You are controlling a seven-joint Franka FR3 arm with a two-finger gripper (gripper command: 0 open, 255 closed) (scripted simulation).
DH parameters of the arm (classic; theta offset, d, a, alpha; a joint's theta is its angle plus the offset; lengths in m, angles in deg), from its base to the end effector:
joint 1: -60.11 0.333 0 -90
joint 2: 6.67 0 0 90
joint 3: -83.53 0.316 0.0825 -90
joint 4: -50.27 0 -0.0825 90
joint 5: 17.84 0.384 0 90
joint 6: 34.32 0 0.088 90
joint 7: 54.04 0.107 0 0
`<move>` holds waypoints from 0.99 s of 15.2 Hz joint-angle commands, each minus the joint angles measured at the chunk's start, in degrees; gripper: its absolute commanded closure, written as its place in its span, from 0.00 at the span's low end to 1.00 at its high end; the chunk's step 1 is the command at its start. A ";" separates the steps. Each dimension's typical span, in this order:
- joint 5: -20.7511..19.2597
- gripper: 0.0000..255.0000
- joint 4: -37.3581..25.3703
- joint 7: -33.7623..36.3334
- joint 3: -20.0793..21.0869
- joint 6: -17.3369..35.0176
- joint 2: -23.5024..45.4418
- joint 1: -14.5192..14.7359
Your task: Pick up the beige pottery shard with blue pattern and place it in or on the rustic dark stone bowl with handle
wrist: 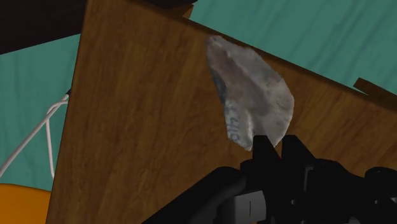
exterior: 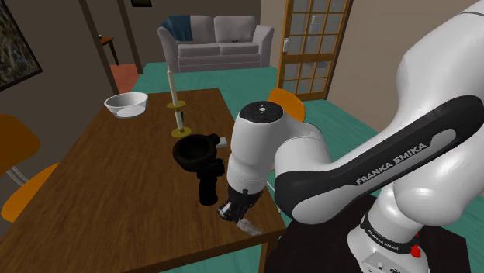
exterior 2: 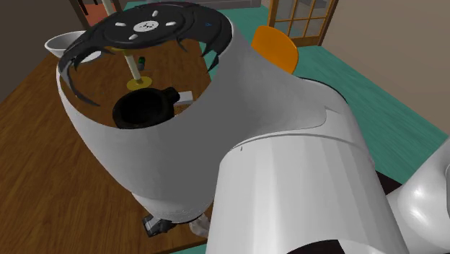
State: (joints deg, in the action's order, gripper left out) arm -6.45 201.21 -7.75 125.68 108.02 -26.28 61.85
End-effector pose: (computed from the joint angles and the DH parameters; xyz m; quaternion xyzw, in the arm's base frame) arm 0.3129 0.2855 0.3429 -0.9915 0.1041 -0.0780 0.0087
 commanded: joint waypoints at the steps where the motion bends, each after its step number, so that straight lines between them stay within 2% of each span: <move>1: 0.57 1.00 -0.39 -0.62 -0.73 -1.79 -1.11 0.46; 3: 1.11 1.00 -1.08 -1.22 -1.53 -3.74 -2.44 0.98; 4: 0.90 1.00 -0.77 -0.90 -1.15 -2.83 -1.91 0.80; 5: 0.90 0.00 -0.77 -0.90 -1.15 -2.83 -1.91 0.80; 6: 11.06 0.00 1.11 -17.07 -11.05 -4.63 -2.68 7.53; 7: 18.03 0.00 1.76 -31.31 -21.49 -8.77 -2.52 13.64; 8: 18.62 0.00 1.75 -32.68 -22.46 -9.31 -2.47 14.12; 15: 20.90 0.00 3.27 -33.74 -20.28 -1.91 3.17 14.75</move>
State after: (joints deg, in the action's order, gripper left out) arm 13.93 204.24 -41.28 104.96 104.38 -24.49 76.32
